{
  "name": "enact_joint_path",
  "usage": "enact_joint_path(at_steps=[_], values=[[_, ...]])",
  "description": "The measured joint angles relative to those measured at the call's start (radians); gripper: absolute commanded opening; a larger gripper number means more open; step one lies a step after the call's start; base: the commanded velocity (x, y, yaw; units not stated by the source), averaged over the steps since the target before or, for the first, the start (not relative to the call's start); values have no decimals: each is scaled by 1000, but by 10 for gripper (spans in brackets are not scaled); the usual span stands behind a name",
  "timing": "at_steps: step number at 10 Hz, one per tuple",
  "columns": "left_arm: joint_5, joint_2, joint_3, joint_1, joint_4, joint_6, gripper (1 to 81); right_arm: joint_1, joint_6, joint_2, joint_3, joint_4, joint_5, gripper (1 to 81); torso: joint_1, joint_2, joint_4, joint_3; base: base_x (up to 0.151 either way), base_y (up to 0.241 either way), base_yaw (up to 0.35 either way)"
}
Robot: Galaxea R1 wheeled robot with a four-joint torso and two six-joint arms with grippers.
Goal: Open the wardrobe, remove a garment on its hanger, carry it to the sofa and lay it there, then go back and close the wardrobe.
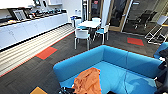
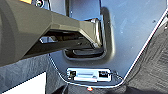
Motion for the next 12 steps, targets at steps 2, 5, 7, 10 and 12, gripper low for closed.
enact_joint_path(at_steps=[2, 5, 7, 10, 12], values=[[-5, -24, -38, 37, 1, -1, 811, 0, 0, 0, 0, 0, 0, 811, 0, 0, 0, 0, 0, 0, 0], [-43, -65, -68, 164, 1, -2, 811, 3, 1, 0, 0, 1, 1, 811, 0, 0, 0, 0, 0, 0, 0], [-129, -99, -76, 287, 4, 8, 811, 3, 2, 1, -11, 1, 0, 811, 0, 0, 0, 1, 0, 0, 0], [-335, -140, -180, 512, 21, 16, 811, 8, 2, 6, -20, 1, 0, 811, -1, -1, 0, 2, 0, 0, 0], [-425, -111, -301, 609, 43, 24, 811, 9, 3, 9, -20, 1, 0, 811, -2, -1, 0, 2, 0, 0, 0]])
